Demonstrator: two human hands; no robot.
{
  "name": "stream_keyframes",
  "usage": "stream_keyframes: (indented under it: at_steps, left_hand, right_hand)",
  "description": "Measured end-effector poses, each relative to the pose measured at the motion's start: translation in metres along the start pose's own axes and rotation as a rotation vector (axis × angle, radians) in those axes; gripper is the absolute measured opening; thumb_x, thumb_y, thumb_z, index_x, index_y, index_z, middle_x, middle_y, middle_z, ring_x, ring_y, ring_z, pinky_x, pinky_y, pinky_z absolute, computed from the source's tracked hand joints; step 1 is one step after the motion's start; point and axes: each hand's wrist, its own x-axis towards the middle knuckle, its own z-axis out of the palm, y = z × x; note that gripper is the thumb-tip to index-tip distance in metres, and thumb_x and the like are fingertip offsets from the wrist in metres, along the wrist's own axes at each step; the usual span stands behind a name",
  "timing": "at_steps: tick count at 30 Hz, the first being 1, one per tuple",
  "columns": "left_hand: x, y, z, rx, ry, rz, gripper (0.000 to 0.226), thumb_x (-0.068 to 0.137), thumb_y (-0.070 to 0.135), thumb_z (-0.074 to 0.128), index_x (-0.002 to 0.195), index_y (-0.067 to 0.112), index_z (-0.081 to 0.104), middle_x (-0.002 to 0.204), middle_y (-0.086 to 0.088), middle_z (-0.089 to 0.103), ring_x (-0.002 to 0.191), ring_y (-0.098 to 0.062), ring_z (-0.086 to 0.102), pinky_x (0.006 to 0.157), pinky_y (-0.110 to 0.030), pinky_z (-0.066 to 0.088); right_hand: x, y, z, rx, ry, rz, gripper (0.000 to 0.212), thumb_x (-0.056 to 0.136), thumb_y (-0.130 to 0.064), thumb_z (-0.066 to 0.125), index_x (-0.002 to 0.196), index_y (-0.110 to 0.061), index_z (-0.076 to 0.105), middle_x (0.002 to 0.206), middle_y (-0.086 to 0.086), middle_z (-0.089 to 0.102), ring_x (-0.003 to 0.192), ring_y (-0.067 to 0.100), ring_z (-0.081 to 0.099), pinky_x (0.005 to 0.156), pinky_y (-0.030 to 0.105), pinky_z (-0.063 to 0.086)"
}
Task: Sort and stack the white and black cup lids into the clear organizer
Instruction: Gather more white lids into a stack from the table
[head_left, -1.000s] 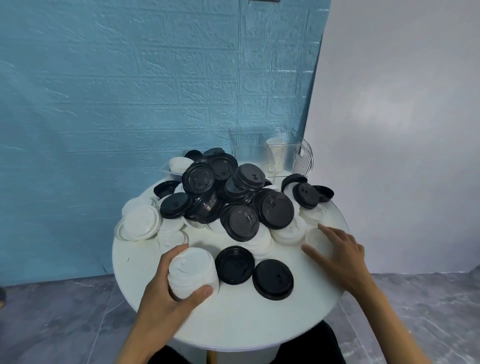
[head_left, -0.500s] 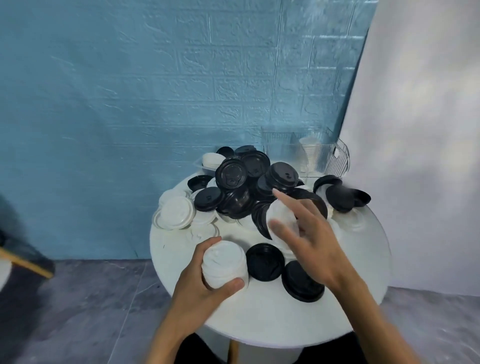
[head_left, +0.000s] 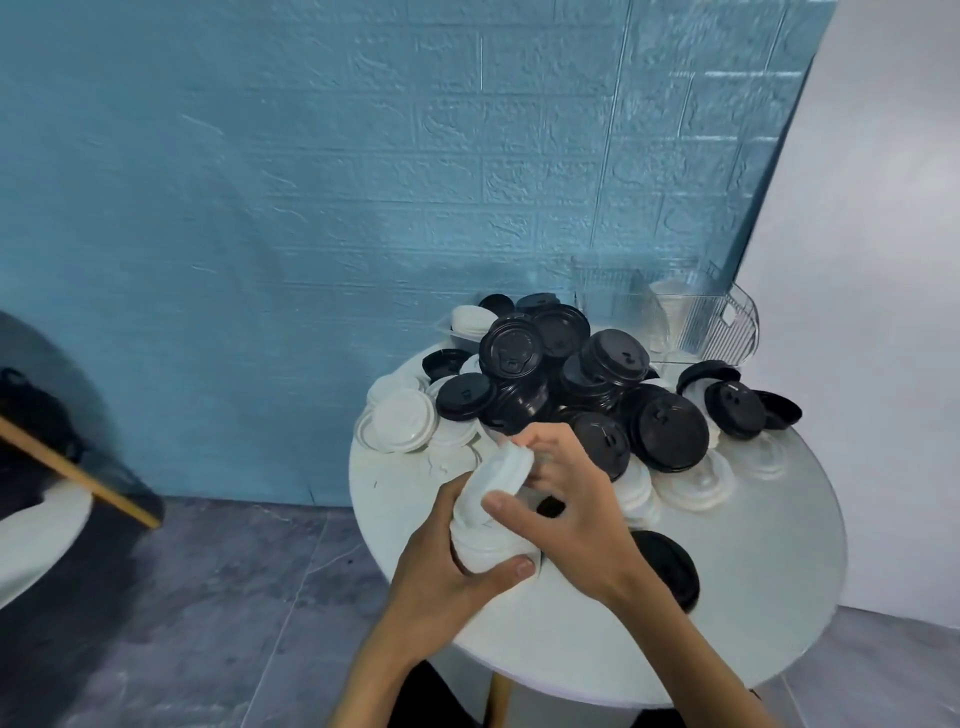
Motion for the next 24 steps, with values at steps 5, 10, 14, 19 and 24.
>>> stream_keyframes:
  at_steps: [5, 10, 14, 19, 24]
  left_hand:
    - [0.000, -0.004, -0.001, -0.037, 0.030, -0.009, 0.096, 0.060, 0.075, 0.086, 0.141, 0.059, 0.038, 0.134, 0.033, 0.058, 0.121, 0.008, 0.057, 0.093, -0.023, 0.051]
    - [0.001, -0.004, -0.001, -0.018, 0.049, -0.003, 0.097, 0.058, 0.080, 0.084, 0.140, 0.062, 0.036, 0.132, 0.037, 0.056, 0.122, 0.012, 0.054, 0.084, -0.010, 0.052]
    - [0.000, -0.006, 0.000, -0.055, 0.032, -0.007, 0.100, 0.059, 0.073, 0.089, 0.143, 0.059, 0.037, 0.131, 0.030, 0.062, 0.118, 0.005, 0.062, 0.086, -0.019, 0.058]
    - [0.001, -0.006, -0.001, -0.089, 0.032, -0.025, 0.114, 0.056, 0.067, 0.093, 0.149, 0.058, 0.029, 0.133, 0.027, 0.063, 0.117, 0.000, 0.066, 0.091, -0.032, 0.058]
    - [0.001, -0.006, 0.001, -0.066, 0.040, -0.011, 0.105, 0.058, 0.058, 0.094, 0.146, 0.053, 0.038, 0.129, 0.026, 0.066, 0.113, -0.001, 0.067, 0.087, -0.031, 0.061]
  right_hand:
    - [-0.014, 0.013, -0.015, -0.037, -0.037, 0.019, 0.060, 0.076, -0.036, 0.089, 0.122, -0.020, 0.054, 0.123, -0.004, 0.066, 0.118, 0.022, 0.063, 0.097, 0.030, 0.053]
    - [-0.021, 0.019, -0.019, -0.109, -0.065, 0.027, 0.065, 0.074, -0.043, 0.089, 0.132, -0.029, 0.062, 0.131, -0.017, 0.065, 0.126, 0.007, 0.060, 0.101, 0.021, 0.050]
    - [-0.020, 0.018, -0.013, -0.146, -0.055, 0.063, 0.055, 0.071, -0.048, 0.089, 0.121, -0.037, 0.069, 0.133, -0.023, 0.063, 0.128, 0.002, 0.056, 0.106, 0.029, 0.049]
    - [-0.013, 0.014, -0.006, -0.351, -0.127, 0.068, 0.059, 0.072, -0.060, 0.082, 0.125, -0.040, 0.066, 0.133, -0.033, 0.055, 0.130, -0.007, 0.048, 0.110, 0.025, 0.043]
    - [-0.010, 0.013, -0.007, -0.409, -0.176, 0.050, 0.056, 0.072, -0.057, 0.081, 0.123, -0.038, 0.067, 0.131, -0.030, 0.054, 0.128, -0.005, 0.050, 0.107, 0.027, 0.045]
